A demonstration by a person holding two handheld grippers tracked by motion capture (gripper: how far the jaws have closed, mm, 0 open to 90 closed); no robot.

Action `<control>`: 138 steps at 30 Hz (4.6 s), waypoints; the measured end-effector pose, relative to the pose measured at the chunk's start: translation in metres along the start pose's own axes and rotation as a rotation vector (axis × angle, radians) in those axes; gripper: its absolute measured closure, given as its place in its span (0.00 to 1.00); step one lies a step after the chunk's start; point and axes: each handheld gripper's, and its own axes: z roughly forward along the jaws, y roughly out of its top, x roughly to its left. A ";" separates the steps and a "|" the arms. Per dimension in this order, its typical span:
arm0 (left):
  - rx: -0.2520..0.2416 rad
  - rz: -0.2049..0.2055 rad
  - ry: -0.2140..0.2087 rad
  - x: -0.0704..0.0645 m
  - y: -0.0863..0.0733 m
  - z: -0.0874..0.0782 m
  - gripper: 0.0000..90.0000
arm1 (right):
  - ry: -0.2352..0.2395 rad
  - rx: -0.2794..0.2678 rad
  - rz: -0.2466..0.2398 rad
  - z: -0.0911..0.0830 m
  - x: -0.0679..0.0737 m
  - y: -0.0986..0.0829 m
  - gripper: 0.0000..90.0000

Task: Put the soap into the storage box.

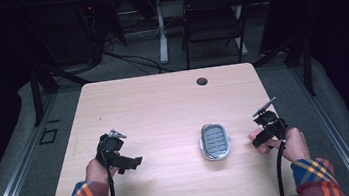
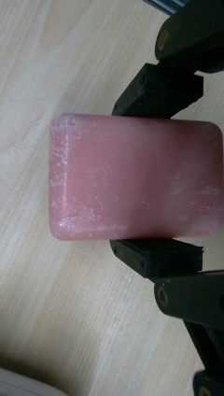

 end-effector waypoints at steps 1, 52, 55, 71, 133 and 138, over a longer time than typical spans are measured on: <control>-0.001 0.000 -0.001 0.000 0.000 0.000 0.00 | 0.014 -0.032 0.024 0.002 0.001 -0.001 0.42; 0.008 -0.002 0.006 0.001 -0.001 0.001 0.00 | 0.021 -0.050 -0.067 -0.050 0.039 0.038 0.42; 0.007 -0.003 0.006 0.000 -0.001 0.001 0.00 | 0.027 -0.065 -0.060 -0.050 0.041 0.040 0.42; 0.004 -0.002 0.003 0.000 0.000 0.001 0.00 | 0.018 -0.069 -0.092 -0.065 0.052 0.055 0.42; 0.005 0.000 0.001 0.000 0.000 0.001 0.00 | 0.032 0.058 -0.179 -0.024 0.113 0.093 0.42; 0.005 0.000 0.001 0.000 0.000 0.001 0.00 | 0.011 0.065 -0.164 -0.018 0.118 0.094 0.42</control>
